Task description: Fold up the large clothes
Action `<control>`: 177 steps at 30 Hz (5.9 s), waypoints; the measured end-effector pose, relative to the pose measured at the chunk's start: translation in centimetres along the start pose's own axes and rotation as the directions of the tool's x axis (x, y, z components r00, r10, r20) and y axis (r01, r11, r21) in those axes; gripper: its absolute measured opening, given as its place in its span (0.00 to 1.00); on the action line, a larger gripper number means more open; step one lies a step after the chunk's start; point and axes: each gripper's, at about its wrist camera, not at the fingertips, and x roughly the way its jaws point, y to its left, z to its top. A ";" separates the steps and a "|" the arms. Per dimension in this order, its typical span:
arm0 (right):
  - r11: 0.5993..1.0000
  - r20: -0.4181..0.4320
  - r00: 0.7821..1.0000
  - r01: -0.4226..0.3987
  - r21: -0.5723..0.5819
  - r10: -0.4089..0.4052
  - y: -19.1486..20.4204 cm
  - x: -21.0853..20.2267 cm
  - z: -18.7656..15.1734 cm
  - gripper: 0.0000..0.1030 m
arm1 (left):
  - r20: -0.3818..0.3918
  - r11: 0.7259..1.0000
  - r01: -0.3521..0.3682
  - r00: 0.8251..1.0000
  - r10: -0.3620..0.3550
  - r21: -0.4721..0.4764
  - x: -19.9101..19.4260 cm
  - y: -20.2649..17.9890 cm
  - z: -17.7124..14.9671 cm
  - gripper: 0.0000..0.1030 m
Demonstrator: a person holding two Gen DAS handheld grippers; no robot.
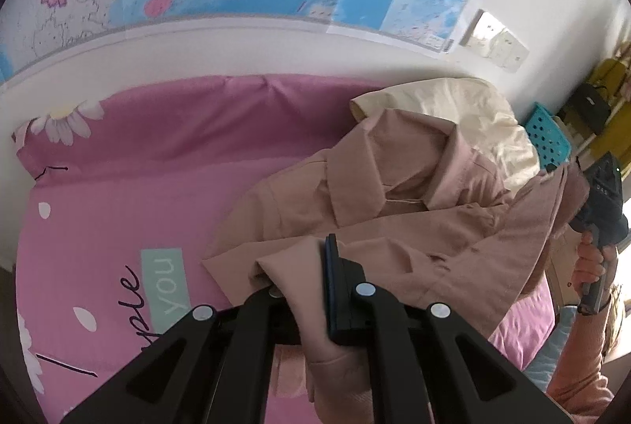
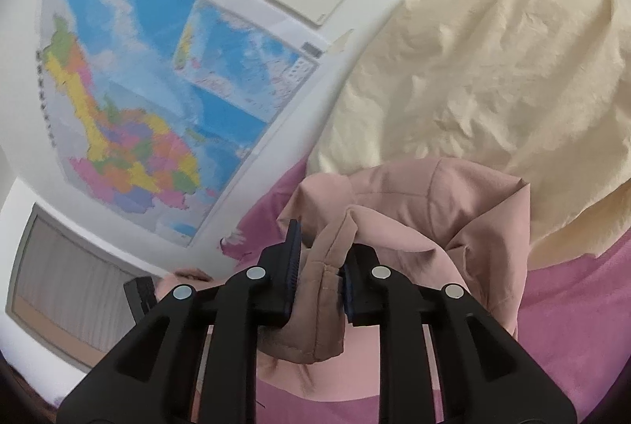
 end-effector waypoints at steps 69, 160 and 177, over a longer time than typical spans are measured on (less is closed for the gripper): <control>0.626 0.101 0.928 0.320 -0.711 -0.359 11.0 16.6 -4.7 0.04 | 0.062 0.883 -0.209 0.977 0.202 0.420 9.4 -7.3 -0.3 0.61; 0.976 -0.143 0.989 -0.010 -0.216 -0.022 -2.3 -1.2 -9.1 0.10 | 0.082 0.972 0.183 0.982 -0.172 -0.146 0.9 -0.4 -14.4 0.17; 0.793 0.080 0.912 0.392 -0.466 -0.403 1.0 -6.4 -12.5 0.75 | 0.218 0.993 -0.043 0.976 0.019 0.106 -5.9 -3.3 -16.6 0.82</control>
